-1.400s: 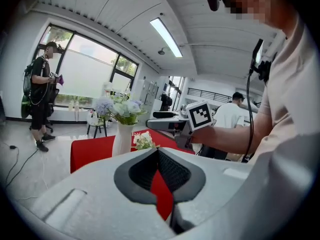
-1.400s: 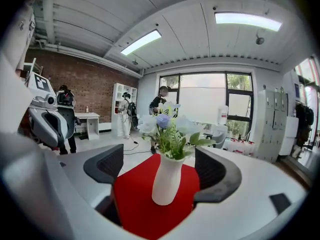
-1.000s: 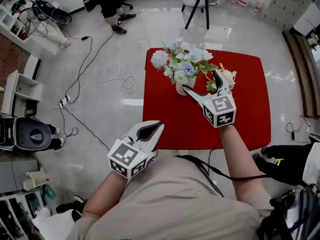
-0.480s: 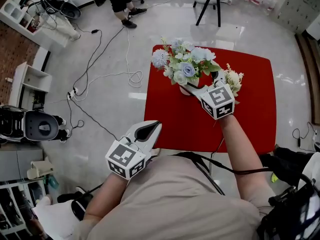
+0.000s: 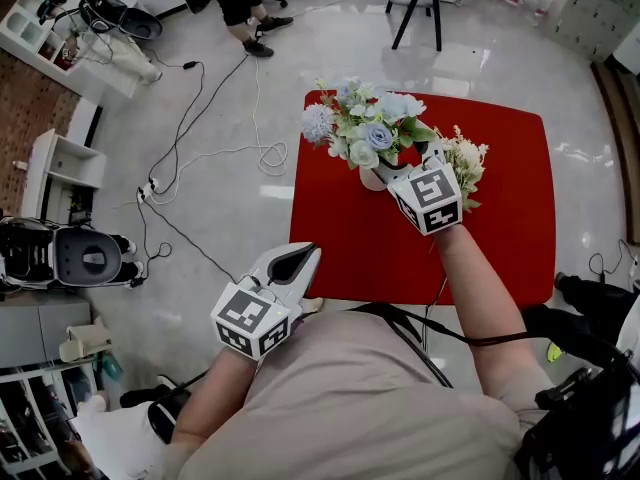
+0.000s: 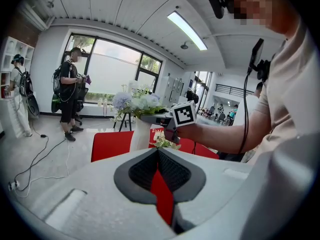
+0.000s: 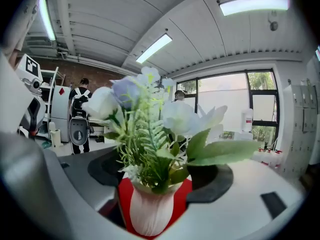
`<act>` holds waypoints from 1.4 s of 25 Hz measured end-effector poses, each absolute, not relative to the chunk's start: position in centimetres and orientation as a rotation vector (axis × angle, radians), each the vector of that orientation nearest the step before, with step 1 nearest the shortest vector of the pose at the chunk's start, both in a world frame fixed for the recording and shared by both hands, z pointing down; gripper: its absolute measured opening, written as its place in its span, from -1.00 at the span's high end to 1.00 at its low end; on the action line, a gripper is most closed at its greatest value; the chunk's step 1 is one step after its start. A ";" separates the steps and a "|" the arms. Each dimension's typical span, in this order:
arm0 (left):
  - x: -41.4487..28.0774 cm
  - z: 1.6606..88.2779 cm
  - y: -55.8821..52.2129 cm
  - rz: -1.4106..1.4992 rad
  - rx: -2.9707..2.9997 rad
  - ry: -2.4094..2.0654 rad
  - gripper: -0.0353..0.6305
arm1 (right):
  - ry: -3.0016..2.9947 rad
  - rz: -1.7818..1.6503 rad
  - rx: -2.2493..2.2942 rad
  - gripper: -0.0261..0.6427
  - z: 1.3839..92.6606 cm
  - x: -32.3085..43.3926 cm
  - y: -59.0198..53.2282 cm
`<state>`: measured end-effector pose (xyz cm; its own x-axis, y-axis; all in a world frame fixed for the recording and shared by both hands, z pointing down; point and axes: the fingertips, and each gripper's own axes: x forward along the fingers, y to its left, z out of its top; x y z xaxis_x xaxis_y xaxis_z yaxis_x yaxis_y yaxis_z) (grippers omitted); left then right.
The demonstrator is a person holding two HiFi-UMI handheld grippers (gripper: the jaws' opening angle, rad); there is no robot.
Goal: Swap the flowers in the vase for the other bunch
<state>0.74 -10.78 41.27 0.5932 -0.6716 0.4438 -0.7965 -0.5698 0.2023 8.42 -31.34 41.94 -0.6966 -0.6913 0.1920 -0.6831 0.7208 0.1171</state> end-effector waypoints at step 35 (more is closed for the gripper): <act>-3.6 41.4 -9.4 0.396 2.500 -1.124 0.87 | -2.731 -0.167 1.216 0.60 34.7 7.7 -29.8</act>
<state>-3.57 -9.38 41.37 0.6422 -0.6559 0.3968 -0.7598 -0.6132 0.2161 7.69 -29.77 34.67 -0.6610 -0.7452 0.0883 -0.7288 0.6656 0.1608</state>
